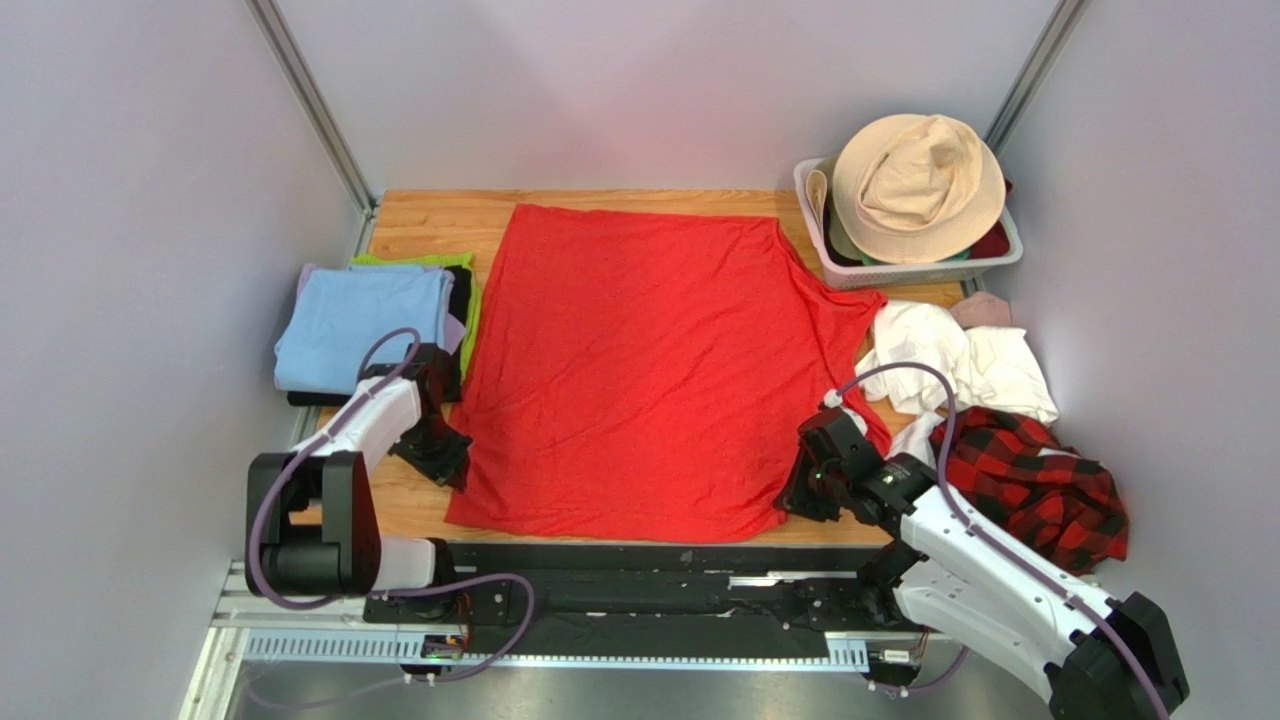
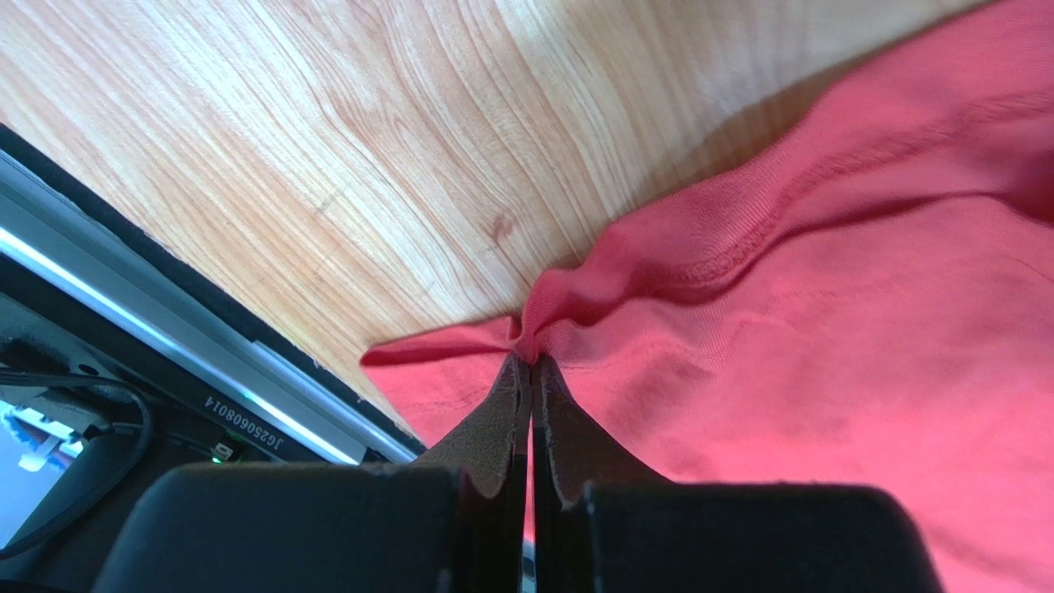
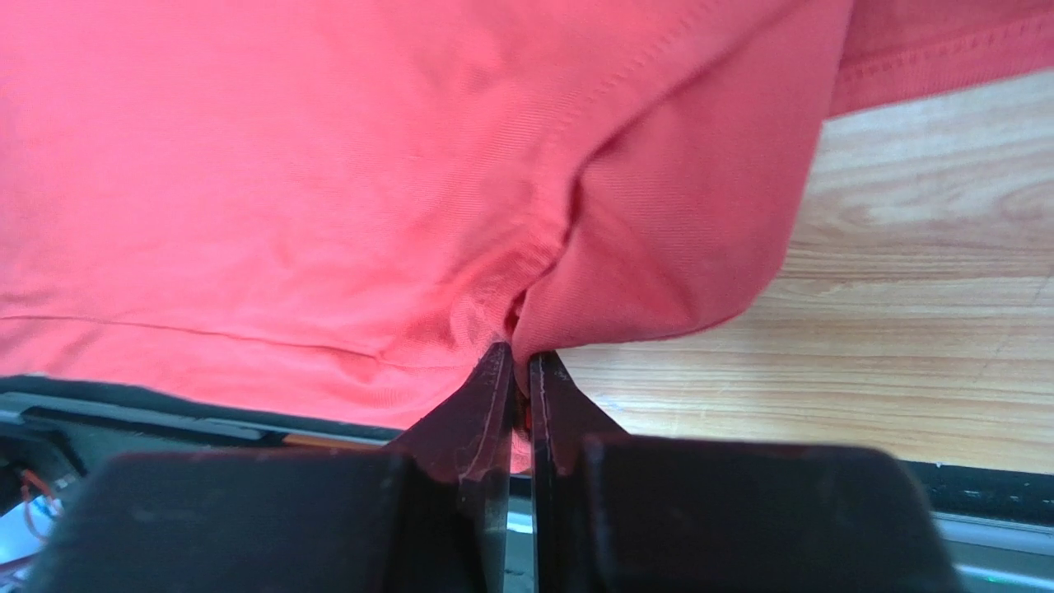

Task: Fold and stack the mixed laundry pile
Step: Fold the tank top at the center of the board.

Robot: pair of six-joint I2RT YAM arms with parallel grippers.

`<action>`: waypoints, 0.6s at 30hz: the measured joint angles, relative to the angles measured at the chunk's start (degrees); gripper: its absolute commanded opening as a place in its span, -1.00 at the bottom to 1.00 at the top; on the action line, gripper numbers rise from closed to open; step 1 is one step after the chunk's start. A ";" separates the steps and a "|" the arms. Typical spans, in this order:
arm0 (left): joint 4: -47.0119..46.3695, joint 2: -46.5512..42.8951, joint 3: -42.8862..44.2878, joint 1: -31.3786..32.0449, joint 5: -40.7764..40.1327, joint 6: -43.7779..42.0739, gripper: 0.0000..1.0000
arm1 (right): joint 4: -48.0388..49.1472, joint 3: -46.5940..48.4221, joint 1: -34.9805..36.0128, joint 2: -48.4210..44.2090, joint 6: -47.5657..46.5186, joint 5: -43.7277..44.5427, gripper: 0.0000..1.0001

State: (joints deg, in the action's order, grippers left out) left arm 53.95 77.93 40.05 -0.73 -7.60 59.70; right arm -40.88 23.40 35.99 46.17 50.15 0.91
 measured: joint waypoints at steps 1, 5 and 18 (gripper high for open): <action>0.07 -0.98 0.00 0.00 -0.04 -0.02 -1.00 | -0.50 0.96 0.00 -0.17 -0.22 0.11 -0.85; 0.37 -6.23 0.00 0.00 -0.26 -0.11 -1.00 | -2.14 5.09 0.00 -0.44 -0.85 0.46 -0.85; -0.42 -11.91 5.35 0.00 -0.09 0.17 -1.00 | -4.35 12.55 -4.81 4.55 -5.27 1.16 -0.86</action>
State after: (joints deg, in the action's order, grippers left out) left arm 53.54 66.02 45.41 -0.73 -7.68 59.88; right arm -45.23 35.94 31.18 50.72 44.88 2.07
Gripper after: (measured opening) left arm 0.008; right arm 0.078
